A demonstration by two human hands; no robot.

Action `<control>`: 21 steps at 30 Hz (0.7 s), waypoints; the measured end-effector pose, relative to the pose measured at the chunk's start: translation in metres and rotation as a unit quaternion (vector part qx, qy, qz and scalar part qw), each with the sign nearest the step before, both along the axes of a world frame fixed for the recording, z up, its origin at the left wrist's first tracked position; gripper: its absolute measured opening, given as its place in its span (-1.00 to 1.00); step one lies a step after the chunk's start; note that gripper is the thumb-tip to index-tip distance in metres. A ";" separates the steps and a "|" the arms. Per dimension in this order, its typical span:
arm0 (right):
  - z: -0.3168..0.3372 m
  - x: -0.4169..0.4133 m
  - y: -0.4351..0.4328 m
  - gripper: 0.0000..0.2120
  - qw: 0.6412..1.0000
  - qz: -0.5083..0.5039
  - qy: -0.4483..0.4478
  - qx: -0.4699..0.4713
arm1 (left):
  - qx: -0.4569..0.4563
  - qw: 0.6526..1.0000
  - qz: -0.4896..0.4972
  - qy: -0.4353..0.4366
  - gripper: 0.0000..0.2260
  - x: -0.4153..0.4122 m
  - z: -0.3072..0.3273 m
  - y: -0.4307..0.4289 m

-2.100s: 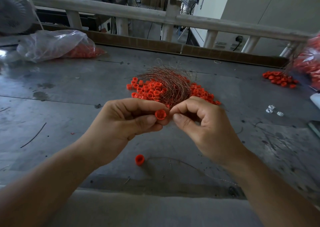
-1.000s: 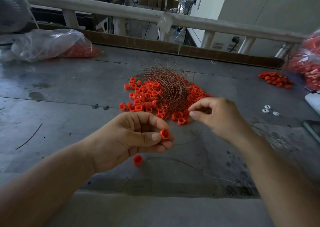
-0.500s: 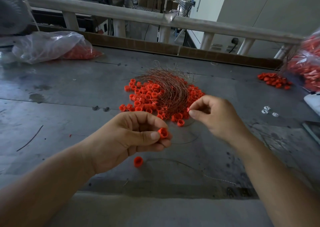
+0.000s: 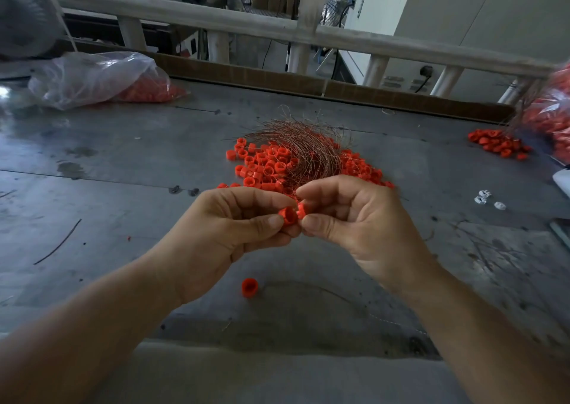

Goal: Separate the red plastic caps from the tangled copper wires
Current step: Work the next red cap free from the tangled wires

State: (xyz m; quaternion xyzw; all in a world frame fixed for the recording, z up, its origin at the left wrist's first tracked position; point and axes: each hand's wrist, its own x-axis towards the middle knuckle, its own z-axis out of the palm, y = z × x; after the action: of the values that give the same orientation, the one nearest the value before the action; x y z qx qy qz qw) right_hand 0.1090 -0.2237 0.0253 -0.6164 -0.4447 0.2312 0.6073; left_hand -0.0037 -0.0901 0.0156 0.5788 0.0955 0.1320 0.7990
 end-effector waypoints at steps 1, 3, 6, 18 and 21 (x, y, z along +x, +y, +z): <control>0.000 -0.001 0.000 -0.80 1.000 -0.002 -0.006 0.004 | 0.000 1.000 0.004 0.000 -0.81 0.000 0.000 0.000; 0.000 -0.002 0.000 -0.81 0.999 -0.007 -0.029 0.011 | 0.003 1.000 0.011 0.002 -0.83 0.001 -0.001 0.000; 0.000 -0.005 0.000 -0.76 0.997 -0.021 -0.075 0.007 | 0.014 1.000 0.012 0.003 -0.85 0.001 -0.001 -0.002; -0.006 -0.012 0.002 -0.70 0.976 -0.094 -0.194 -0.005 | 0.075 0.997 0.033 0.006 -0.83 0.000 -0.001 -0.002; -0.008 -0.011 0.002 -0.69 0.972 -0.102 -0.211 -0.002 | 0.093 0.995 0.039 0.003 -0.83 0.001 -0.001 -0.003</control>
State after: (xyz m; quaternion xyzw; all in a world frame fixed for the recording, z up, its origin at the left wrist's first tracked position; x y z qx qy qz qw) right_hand 0.0978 -0.2219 0.0175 -0.6949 -0.4970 0.0331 0.5187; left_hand -0.0030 -0.0936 0.0141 0.6472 0.1076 0.1694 0.7354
